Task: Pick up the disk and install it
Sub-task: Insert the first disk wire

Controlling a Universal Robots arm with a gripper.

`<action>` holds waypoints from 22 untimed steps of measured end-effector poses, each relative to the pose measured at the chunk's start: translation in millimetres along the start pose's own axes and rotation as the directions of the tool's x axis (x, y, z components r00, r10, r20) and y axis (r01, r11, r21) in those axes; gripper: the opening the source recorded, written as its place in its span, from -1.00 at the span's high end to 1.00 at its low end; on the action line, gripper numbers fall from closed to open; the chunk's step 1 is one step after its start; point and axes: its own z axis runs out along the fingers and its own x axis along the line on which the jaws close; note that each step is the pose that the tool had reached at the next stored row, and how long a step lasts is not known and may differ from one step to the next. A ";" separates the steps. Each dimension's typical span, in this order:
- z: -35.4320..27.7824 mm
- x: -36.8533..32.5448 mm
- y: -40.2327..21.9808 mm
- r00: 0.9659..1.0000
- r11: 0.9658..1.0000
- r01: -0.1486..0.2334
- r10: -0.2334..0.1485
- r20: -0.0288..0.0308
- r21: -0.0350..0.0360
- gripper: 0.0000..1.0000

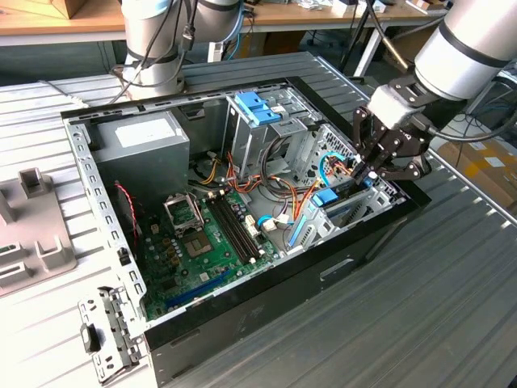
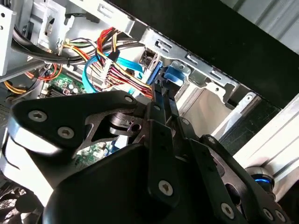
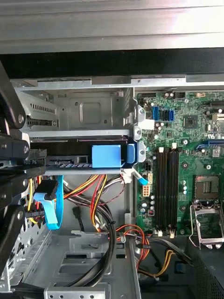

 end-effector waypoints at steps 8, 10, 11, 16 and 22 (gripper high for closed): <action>2.7 -4.2 5.3 1.000 1.000 -0.006 0.006 -0.001 0.001 0.65; 2.5 -3.3 5.3 1.000 1.000 -0.006 0.006 -0.001 0.001 0.65; 2.5 -2.8 5.3 1.000 1.000 -0.006 0.006 -0.001 0.001 0.65; 4.3 -1.3 5.2 1.000 1.000 -0.006 0.006 -0.002 0.001 0.65; 7.7 -0.9 6.8 1.000 1.000 -0.006 0.006 -0.001 0.001 0.65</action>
